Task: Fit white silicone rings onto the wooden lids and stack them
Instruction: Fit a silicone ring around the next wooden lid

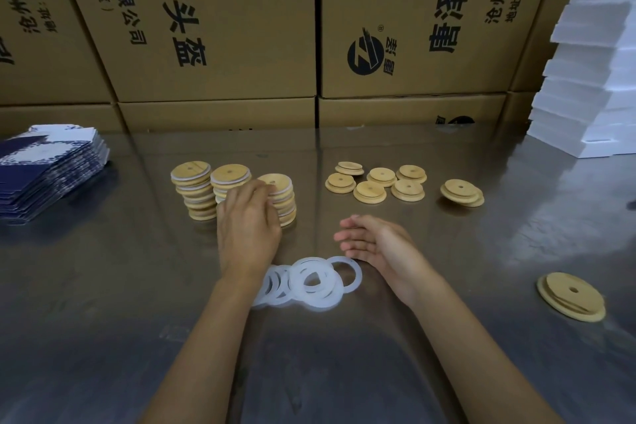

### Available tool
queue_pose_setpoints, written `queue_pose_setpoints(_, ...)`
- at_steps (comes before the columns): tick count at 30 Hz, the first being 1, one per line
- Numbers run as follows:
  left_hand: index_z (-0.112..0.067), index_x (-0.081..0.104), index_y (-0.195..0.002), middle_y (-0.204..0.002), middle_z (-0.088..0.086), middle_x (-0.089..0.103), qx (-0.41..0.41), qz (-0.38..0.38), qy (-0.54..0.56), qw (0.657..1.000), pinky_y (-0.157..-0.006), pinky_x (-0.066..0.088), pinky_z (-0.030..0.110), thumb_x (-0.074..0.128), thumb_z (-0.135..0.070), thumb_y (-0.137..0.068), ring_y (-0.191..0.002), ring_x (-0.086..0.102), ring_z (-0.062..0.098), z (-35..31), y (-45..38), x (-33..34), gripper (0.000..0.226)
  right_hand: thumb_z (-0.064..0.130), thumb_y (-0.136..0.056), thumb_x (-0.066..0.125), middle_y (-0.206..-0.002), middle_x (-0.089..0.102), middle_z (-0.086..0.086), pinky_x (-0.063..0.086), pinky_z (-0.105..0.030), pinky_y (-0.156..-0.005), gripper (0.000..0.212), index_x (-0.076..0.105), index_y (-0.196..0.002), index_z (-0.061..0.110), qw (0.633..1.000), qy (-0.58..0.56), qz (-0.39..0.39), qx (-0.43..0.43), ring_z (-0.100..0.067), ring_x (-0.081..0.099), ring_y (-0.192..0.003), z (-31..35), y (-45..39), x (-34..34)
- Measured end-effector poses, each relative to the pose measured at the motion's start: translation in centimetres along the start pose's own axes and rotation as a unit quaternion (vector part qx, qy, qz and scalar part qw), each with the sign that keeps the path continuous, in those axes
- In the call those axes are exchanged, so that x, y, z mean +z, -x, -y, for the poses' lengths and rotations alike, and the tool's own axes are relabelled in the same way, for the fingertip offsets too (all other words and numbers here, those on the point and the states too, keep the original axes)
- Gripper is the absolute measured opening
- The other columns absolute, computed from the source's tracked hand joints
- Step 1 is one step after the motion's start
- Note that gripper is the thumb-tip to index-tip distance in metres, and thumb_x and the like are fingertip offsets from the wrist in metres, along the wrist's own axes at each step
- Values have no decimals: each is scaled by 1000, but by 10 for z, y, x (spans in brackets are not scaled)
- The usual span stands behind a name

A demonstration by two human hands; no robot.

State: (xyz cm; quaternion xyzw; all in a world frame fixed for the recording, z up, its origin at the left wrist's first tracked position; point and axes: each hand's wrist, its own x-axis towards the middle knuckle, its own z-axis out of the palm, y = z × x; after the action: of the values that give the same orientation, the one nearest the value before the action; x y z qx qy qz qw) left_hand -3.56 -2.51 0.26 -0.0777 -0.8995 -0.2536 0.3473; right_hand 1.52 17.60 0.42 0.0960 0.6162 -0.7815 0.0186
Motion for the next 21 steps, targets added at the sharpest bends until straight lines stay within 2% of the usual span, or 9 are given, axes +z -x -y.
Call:
queue_pose_setpoints(3,-12,66,-112,-121,2,61,1,1,-16,1000,-93,34,39,57,-8,-89,-114,50,25,-7,3,-3,25,12,-98,57,-91,76,-18,58,-30,-74,18,71,-100,1,999,-25,-27,-8,-23,68,-77,1,-2,-4)
queue_pose_setpoints(5,-11,66,-111,-122,5,59,25,9,-21,999,-93,34,40,58,-7,-87,-115,49,28,-16,5,-3,26,6,-98,54,-88,75,-16,59,-27,-71,18,72,-98,3,997,-15,-78,-26,-21,68,-76,3,-6,-10)
queue_pose_setpoints(7,-11,67,-110,-119,4,59,74,31,-15,997,-94,36,40,58,-5,-85,-113,49,27,-27,9,-1,26,6,-97,52,-93,74,-10,57,-27,-72,21,72,-95,13,982,68,-169,-52,-18,66,-80,4,-13,-19)
queue_pose_setpoints(10,-15,65,-113,-113,-2,58,159,124,0,979,-95,37,38,52,-13,-91,-110,51,22,-44,19,8,26,7,-93,50,-112,67,-5,53,-38,-92,27,66,-108,22,926,240,-277,-88,-23,63,-103,5,-23,-39)
queue_pose_setpoints(12,-23,60,-120,-120,-7,55,166,203,-11,965,-96,31,35,43,-28,-98,-115,47,17,-49,29,20,29,6,-91,47,-120,64,-9,50,-43,-98,33,63,-116,20,912,264,-300,-96,-28,61,-109,3,-27,-49)
queue_pose_setpoints(15,-28,54,-128,-128,-11,49,135,277,-11,951,-95,26,33,37,-44,-101,-120,41,13,-45,38,36,35,7,-90,48,-123,63,-10,49,-41,-97,35,62,-120,17,909,257,-314,-91,-28,60,-111,0,-31,-55)
queue_pose_setpoints(19,-28,55,-124,-125,-13,50,125,280,7,952,-94,27,32,36,-45,-101,-117,43,12,-41,36,39,34,6,-90,48,-127,60,-9,47,-42,-105,38,59,-126,15,943,182,-276,-36,-26,57,-116,8,-40,-66)
queue_pose_setpoints(21,-28,54,-125,-126,-13,49,126,287,-3,950,-95,28,34,36,-46,-100,-117,42,13,-41,37,40,35,6,-90,46,-127,61,-12,48,-42,-104,38,58,-125,13,949,156,-275,-14,-27,59,-112,13,-44,-74)
